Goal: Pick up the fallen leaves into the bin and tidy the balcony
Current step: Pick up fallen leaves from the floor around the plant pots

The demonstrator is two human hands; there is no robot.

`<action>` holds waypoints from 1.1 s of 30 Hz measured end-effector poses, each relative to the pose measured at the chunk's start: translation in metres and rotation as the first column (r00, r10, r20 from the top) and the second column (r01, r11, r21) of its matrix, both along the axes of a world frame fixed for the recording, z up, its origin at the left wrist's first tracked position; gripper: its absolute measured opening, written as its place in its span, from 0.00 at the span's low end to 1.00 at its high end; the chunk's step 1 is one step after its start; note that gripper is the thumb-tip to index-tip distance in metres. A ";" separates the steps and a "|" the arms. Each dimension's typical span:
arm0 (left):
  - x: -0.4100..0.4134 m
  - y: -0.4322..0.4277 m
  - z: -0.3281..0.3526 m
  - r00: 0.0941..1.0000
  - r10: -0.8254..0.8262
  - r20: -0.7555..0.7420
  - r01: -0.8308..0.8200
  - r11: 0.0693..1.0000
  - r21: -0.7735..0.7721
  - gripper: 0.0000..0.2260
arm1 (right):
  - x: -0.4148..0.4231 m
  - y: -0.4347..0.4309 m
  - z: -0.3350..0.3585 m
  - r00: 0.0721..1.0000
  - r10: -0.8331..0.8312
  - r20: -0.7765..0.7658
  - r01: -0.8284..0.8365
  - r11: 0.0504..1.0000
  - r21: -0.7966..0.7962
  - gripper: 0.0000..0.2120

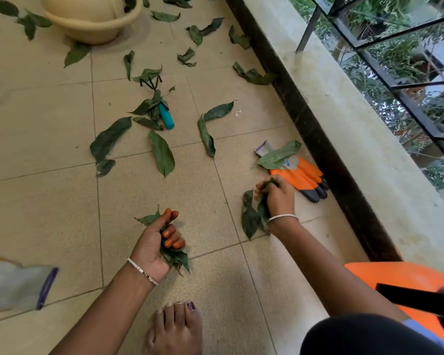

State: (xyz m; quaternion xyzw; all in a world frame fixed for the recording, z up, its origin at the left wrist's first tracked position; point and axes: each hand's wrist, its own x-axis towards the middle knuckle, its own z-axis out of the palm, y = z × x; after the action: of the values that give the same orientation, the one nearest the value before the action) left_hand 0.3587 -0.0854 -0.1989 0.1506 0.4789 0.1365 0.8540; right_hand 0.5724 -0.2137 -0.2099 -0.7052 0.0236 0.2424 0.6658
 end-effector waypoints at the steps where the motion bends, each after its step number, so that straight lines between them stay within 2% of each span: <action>1: 0.001 0.000 0.000 1.000 0.000 0.005 0.000 1.000 -0.006 0.09 | 0.003 -0.003 0.007 0.994 -0.058 -0.091 0.066 0.994 0.086 0.17; 2: 0.003 0.000 0.000 1.000 -0.001 0.009 0.001 1.000 -0.009 0.09 | 0.006 -0.006 0.013 0.987 -0.098 -0.124 0.111 0.989 0.097 0.18; 4: 0.005 -0.001 0.000 1.000 -0.008 0.013 0.008 1.000 -0.010 0.09 | 0.010 -0.014 0.014 0.989 -0.126 -0.081 0.125 0.992 -0.017 0.16; 6: 0.007 -0.002 0.000 1.000 -0.016 0.018 0.016 1.000 -0.012 0.09 | 0.011 -0.020 0.004 0.997 -0.055 0.046 0.064 0.969 -0.237 0.08; 7: 0.008 -0.002 0.000 1.000 -0.019 0.020 0.020 1.000 -0.013 0.09 | 0.009 -0.022 -0.001 0.992 0.044 0.114 0.002 0.929 -0.370 0.04; 8: 0.009 -0.002 0.001 0.999 -0.023 0.022 0.023 1.000 -0.012 0.09 | 0.005 -0.023 -0.006 0.968 0.186 0.166 -0.074 0.850 -0.522 0.10; 10: 0.010 -0.002 0.002 0.999 -0.031 0.025 0.031 0.999 -0.007 0.09 | -0.006 -0.026 -0.018 0.869 0.459 0.183 -0.170 0.625 -0.762 0.27; 12: 0.009 -0.002 0.003 0.999 -0.035 0.023 0.035 0.999 -0.001 0.09 | -0.020 -0.027 -0.027 0.772 0.596 0.220 -0.122 0.479 -0.869 0.34; 14: 0.009 -0.003 0.003 0.999 -0.037 0.022 0.037 0.999 0.001 0.09 | -0.035 -0.027 -0.037 0.678 0.676 0.289 -0.053 0.437 -0.898 0.27; 17: 0.010 -0.001 0.003 0.999 -0.036 0.027 0.036 0.999 -0.001 0.09 | -0.056 -0.022 -0.041 0.553 0.753 0.357 -0.049 0.457 -0.888 0.14; 19: 0.010 0.000 0.004 0.999 -0.029 0.027 0.029 1.000 0.000 0.09 | -0.061 -0.021 -0.039 0.504 0.791 0.348 -0.111 0.458 -0.882 0.14; 20: 0.011 0.001 0.004 0.999 -0.025 0.030 0.025 1.000 0.001 0.09 | -0.058 -0.021 -0.036 0.513 0.781 0.356 -0.161 0.495 -0.854 0.12; 22: 0.014 0.003 0.004 0.999 -0.027 0.032 0.026 1.000 0.008 0.09 | -0.045 -0.020 -0.028 0.652 0.656 0.381 -0.210 0.638 -0.741 0.04; 24: 0.016 0.004 0.004 0.999 -0.032 0.025 0.032 0.999 0.020 0.08 | -0.024 -0.016 -0.016 0.789 0.458 0.408 -0.108 0.759 -0.642 0.13; 25: 0.016 0.005 0.004 0.999 -0.032 0.022 0.031 0.999 0.025 0.08 | -0.010 -0.013 -0.010 0.818 0.386 0.427 -0.044 0.782 -0.621 0.15; 27: 0.018 0.007 0.005 1.000 -0.024 0.020 0.024 0.999 0.030 0.08 | 0.020 -0.004 0.001 0.821 0.311 0.479 0.050 0.796 -0.603 0.11; 28: 0.018 0.008 0.005 1.000 -0.022 0.019 0.021 0.999 0.030 0.08 | 0.035 0.002 0.004 0.812 0.310 0.495 0.073 0.787 -0.612 0.09; 29: 0.019 0.010 0.006 1.000 -0.024 0.020 0.023 0.999 0.031 0.08 | 0.049 0.006 0.006 0.800 0.344 0.491 0.080 0.751 -0.656 0.10; 31: 0.020 0.012 0.007 0.999 -0.028 0.022 0.027 0.999 0.038 0.08 | 0.068 0.013 0.008 0.738 0.514 0.437 0.059 0.596 -0.801 0.19; 33: 0.021 0.013 0.008 0.999 -0.030 0.017 0.029 0.999 0.044 0.08 | 0.075 0.014 0.008 0.679 0.663 0.315 -0.008 0.436 -0.900 0.26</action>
State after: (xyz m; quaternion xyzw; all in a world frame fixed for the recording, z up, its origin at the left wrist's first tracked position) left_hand 0.3800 -0.0723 -0.1905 0.1748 0.4659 0.1355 0.8567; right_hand 0.6475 -0.1993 -0.2017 -0.9581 -0.2409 0.0827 0.1312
